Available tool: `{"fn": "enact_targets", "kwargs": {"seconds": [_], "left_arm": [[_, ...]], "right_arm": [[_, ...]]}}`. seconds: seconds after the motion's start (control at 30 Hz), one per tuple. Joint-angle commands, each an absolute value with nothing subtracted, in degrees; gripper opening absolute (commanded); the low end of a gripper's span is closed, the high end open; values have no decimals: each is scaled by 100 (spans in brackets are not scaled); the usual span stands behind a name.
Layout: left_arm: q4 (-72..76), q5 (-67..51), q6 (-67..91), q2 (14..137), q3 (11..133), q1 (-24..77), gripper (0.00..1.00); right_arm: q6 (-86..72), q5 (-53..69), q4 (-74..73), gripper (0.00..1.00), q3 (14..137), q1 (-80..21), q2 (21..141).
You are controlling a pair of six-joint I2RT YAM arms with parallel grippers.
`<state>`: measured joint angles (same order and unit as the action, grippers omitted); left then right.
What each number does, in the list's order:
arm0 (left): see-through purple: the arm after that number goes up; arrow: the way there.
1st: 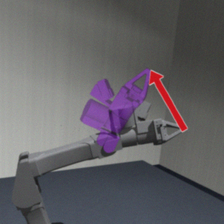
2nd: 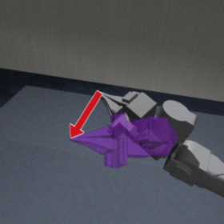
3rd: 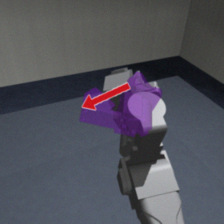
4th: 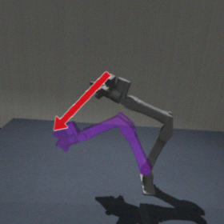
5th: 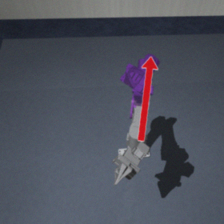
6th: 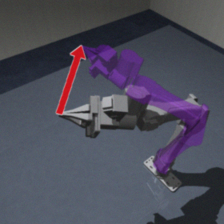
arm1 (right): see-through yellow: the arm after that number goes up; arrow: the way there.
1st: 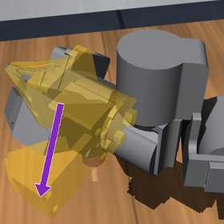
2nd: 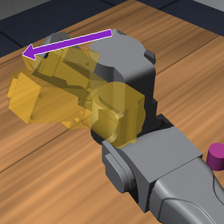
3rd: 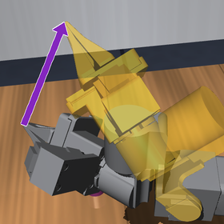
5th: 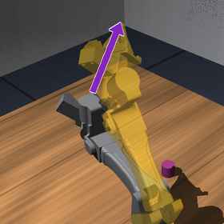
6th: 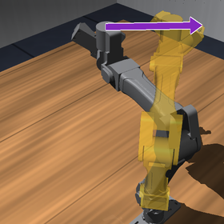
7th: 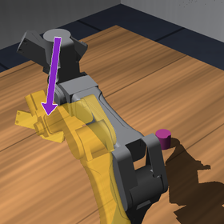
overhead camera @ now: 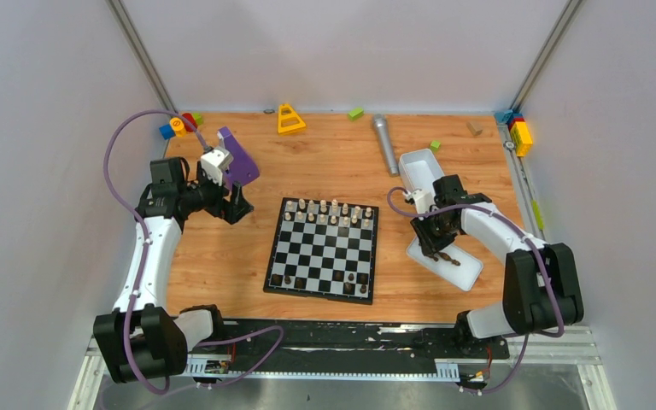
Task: Set up the chess pieces on the board
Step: Pick up the chess piece from the storage box, then place the chess piece on the chessboard.
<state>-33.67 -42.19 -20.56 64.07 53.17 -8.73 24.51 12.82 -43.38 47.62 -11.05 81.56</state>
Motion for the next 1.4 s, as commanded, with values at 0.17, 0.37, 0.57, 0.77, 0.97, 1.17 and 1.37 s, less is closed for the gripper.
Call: {"fn": "enact_targets", "kwargs": {"seconds": [0.17, 0.37, 0.57, 0.77, 0.97, 1.17, 1.37], "left_arm": [[-3408, -4376, -2187, 6404, 5353, -906, 100], [-3419, -4372, -2193, 6390, 5361, -907, 100], [-3412, -4374, -2185, 6398, 5376, -910, 100], [-3408, -4366, -2162, 6397, 5408, -905, 100], [-3387, -4294, -2132, 6398, 5439, -906, 100], [-3340, -3894, -2019, 6407, 5466, -912, 100], [-3286, -3313, -1873, 6416, 5511, -910, 100]], "right_arm": [[2447, 1328, -4287, 14, 4834, -1075, 8163], [2564, 1984, -4800, 5, 5220, -1086, 7734], [2726, 2586, -5262, 3, 5629, -1377, 7358], [2654, 2744, -5407, 3, 6088, -2421, 7307], [2656, 2709, -5464, 4, 6797, -3511, 8004], [2792, 2579, -5402, 4, 7596, -4434, 8965], [2884, 2146, -5394, 4, 8263, -5142, 9940]]}}
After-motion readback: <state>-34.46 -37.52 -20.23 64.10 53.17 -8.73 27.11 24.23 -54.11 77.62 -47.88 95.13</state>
